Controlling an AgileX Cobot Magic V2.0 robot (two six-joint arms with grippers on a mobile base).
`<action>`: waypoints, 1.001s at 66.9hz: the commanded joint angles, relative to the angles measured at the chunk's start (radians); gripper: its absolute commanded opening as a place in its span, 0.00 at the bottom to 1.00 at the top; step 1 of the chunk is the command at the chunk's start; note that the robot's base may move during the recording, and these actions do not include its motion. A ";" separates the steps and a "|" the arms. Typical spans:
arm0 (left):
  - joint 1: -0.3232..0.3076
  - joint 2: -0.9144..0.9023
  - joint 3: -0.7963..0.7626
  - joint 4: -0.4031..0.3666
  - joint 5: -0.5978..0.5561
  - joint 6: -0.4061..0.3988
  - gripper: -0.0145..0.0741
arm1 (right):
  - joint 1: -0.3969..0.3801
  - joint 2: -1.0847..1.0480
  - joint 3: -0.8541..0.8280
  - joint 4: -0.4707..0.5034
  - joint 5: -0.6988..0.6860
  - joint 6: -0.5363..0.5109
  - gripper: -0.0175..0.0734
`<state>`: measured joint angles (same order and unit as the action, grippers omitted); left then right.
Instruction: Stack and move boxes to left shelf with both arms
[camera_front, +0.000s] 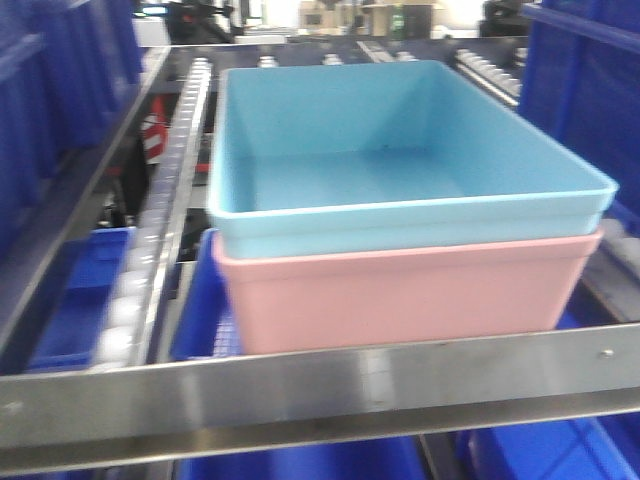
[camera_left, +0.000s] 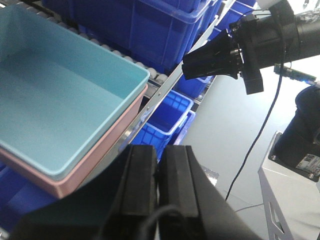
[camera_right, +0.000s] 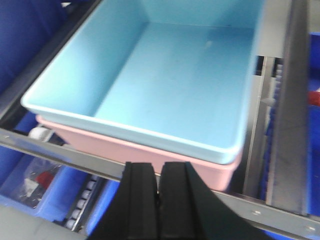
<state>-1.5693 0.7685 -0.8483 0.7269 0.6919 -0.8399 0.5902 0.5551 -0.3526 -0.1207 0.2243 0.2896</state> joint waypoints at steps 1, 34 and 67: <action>-0.005 -0.004 -0.027 0.041 -0.058 -0.007 0.16 | 0.001 -0.002 -0.029 -0.013 -0.077 -0.008 0.25; -0.005 -0.004 -0.027 0.041 -0.058 -0.007 0.16 | 0.001 -0.002 -0.029 -0.013 -0.077 -0.008 0.25; 0.005 -0.033 -0.026 0.038 -0.059 -0.007 0.16 | 0.001 -0.002 -0.029 -0.013 -0.075 -0.008 0.25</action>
<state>-1.5693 0.7618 -0.8476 0.7269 0.6949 -0.8399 0.5902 0.5551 -0.3526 -0.1207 0.2261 0.2896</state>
